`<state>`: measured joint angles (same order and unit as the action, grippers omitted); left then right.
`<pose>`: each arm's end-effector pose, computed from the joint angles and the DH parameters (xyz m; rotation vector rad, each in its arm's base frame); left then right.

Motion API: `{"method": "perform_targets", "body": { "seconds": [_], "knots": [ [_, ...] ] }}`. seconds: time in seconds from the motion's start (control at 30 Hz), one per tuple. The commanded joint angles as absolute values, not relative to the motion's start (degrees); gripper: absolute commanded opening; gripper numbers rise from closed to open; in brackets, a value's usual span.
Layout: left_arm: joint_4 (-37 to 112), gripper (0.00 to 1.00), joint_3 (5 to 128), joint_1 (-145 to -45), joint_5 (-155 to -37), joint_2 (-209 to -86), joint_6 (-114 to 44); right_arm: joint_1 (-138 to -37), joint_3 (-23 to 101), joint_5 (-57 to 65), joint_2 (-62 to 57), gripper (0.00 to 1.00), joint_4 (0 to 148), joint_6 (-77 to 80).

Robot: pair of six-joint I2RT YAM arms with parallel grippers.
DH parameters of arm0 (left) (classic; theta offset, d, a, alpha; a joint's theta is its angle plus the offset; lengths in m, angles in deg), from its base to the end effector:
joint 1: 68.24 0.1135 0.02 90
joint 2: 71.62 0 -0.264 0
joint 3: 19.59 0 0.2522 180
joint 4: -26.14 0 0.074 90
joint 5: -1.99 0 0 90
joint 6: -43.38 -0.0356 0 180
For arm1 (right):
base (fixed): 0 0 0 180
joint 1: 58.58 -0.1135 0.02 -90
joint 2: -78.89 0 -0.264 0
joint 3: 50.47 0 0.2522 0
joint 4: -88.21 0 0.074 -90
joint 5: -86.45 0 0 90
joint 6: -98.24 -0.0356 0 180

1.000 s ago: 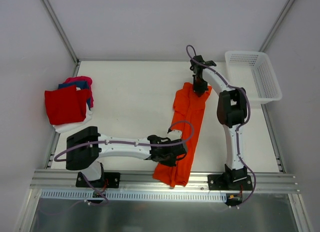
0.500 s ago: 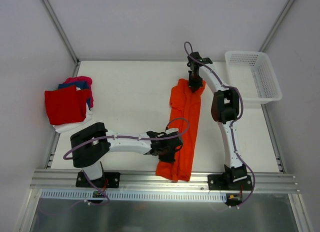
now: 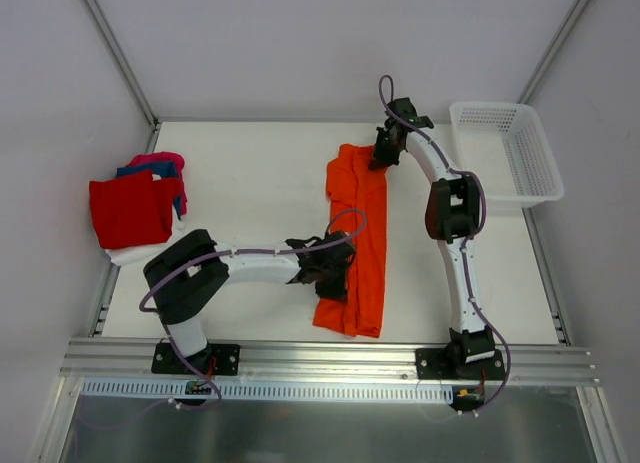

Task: Fold and stack the t-shirts
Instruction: Fold the tshirt

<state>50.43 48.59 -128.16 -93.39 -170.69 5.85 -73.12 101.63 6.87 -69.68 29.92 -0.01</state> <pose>0.1678 -0.2963 0.1549 0.2207 2.7623 -0.7944 0.5403 0.1468 0.1777 -0.2134 2.5391 0.3875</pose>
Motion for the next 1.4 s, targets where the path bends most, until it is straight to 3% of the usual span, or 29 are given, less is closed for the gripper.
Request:
{"method": "perform_targets", "body": {
  "seconds": [0.0, 0.4, 0.77, 1.0, 1.13, 1.2, 1.37],
  "knots": [
    [50.0, 0.0, 51.9, -125.7, -93.5, -174.1, 1.4, -72.4, 103.9, 13.0, -71.8, 0.01, 35.5, -2.7],
    [48.3, 0.0, 53.2, -122.2, -98.3, -176.5, 1.0, -70.7, 104.1, 18.1, -72.2, 0.01, 43.9, -4.6],
    [48.3, 0.0, 46.3, -126.0, -90.8, -162.0, 2.5, -72.1, 95.7, 26.0, -62.9, 0.48, 55.1, -1.5],
    [49.5, 0.0, 51.4, -127.8, -85.5, -157.4, -3.3, -74.0, 90.0, 24.6, -48.4, 0.52, 54.0, 2.5],
    [53.5, 0.0, 57.4, -127.7, -81.2, -155.2, -8.6, -76.2, 80.1, 17.4, -30.3, 0.52, 44.1, 7.7],
    [54.0, 0.0, 56.0, -127.5, -79.5, -154.0, -9.5, -77.9, 70.9, 6.3, -24.0, 0.51, 37.4, 7.8],
    [52.5, 0.0, 47.5, -126.9, -76.2, -151.8, -9.1, -79.0, 37.0, -2.3, -0.4, 0.52, 38.7, 1.8]
  ]
}}
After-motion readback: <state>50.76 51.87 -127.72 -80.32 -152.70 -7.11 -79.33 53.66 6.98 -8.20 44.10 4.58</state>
